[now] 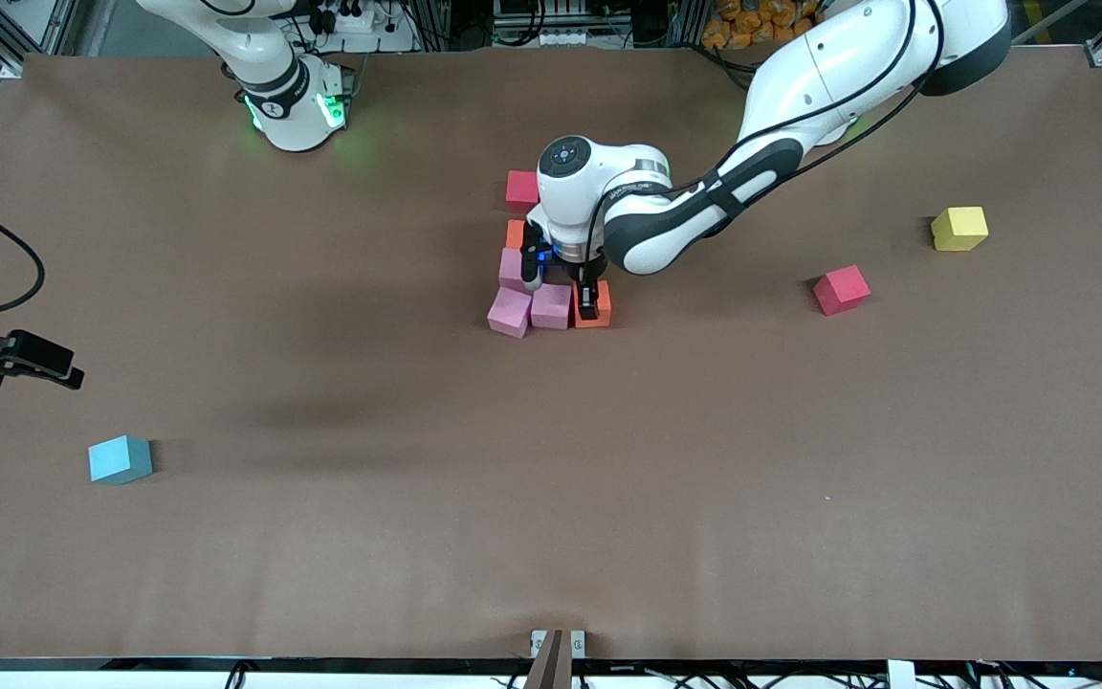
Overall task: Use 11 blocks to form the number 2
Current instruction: 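Lower the orange cube beside the pink cube with the left gripper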
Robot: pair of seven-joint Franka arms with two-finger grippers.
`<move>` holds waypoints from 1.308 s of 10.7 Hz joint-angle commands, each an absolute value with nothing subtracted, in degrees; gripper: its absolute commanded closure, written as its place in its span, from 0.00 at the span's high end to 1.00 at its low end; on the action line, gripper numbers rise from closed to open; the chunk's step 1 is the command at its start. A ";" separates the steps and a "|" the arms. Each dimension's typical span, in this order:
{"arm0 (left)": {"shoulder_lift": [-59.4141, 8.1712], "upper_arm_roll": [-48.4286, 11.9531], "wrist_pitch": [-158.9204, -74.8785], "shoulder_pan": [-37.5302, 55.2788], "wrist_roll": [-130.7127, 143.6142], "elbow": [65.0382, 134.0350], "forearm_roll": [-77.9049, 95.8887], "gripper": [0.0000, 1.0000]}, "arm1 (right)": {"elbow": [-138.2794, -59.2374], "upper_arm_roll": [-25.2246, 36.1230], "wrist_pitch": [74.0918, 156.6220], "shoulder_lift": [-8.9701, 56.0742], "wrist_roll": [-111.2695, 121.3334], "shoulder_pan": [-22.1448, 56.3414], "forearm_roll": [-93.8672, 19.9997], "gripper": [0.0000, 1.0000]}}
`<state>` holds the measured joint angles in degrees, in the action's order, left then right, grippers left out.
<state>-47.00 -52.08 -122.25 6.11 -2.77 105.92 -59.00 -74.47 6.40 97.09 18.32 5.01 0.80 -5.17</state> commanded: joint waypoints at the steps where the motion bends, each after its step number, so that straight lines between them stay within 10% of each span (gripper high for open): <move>1: -47.64 -50.10 -123.31 7.73 -3.60 104.85 -60.56 0.17 | -74.36 6.06 96.42 17.84 3.95 0.70 -4.04 1.00; 3: -47.64 -49.22 -123.31 9.22 -3.08 103.89 -60.12 0.36 | -74.36 6.06 96.42 17.84 3.96 0.62 -4.04 1.00; 4: -47.64 -48.61 -123.31 10.36 -2.82 103.10 -59.86 0.87 | -74.36 6.06 96.42 17.84 3.96 0.62 -4.04 1.00; 5: -47.64 -48.34 -123.31 10.63 -2.73 102.92 -59.77 1.00 | -74.36 6.06 96.42 17.84 3.96 0.53 -4.04 1.00; 14: -45.79 -50.88 -121.73 9.50 -2.11 103.80 -55.72 1.00 | -74.36 6.06 96.42 17.84 4.04 0.53 -4.04 1.00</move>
